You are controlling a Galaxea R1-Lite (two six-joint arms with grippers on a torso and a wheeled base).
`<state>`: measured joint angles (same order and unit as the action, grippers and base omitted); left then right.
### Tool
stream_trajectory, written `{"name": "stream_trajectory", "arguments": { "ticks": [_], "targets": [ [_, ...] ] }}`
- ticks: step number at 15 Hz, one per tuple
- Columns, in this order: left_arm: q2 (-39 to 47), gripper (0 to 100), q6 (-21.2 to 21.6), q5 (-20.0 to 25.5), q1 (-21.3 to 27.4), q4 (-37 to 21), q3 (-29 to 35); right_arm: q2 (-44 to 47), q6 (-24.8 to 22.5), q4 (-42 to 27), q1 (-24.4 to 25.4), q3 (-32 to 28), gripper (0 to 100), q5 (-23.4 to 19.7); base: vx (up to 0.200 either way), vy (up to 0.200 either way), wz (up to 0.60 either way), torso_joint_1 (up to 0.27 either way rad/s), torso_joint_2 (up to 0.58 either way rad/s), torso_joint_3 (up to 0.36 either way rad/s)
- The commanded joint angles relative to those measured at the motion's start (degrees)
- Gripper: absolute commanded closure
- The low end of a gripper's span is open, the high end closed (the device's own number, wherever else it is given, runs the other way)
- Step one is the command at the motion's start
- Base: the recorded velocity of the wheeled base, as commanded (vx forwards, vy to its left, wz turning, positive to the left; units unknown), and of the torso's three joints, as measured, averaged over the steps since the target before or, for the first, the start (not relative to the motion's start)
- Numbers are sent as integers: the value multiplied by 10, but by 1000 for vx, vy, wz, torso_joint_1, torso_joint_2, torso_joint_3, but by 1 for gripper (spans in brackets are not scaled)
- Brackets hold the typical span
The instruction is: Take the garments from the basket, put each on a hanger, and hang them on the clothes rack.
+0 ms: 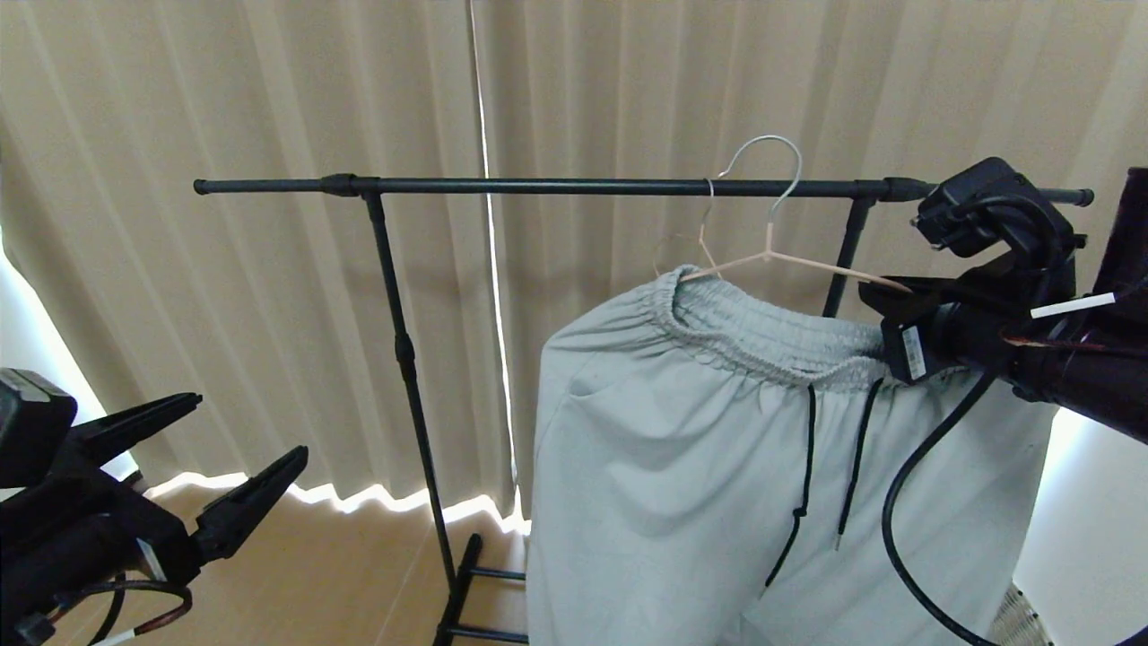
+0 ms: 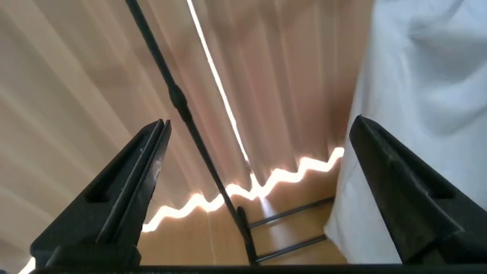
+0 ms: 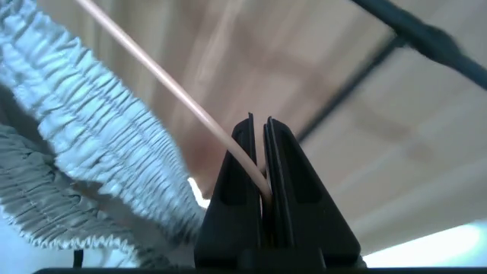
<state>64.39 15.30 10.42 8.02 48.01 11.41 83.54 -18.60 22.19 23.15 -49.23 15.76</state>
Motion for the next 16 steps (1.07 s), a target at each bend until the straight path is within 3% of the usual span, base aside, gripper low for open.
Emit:
{"name": "stream_trajectory", "arguments": {
  "ticks": [1,6,16],
  "targets": [
    [-2,0,0,0,12,5,-6,-7,1,4,-17,20,100,1,0,0,0,0,0,0],
    [-6,0,0,1,16,4,-10,-13,1,6,-21,35,100,2,0,0,0,0,0,0],
    [-6,0,1,1,17,5,-13,-20,2,7,-27,40,100,1,0,200,0,1,4,1]
  ]
}}
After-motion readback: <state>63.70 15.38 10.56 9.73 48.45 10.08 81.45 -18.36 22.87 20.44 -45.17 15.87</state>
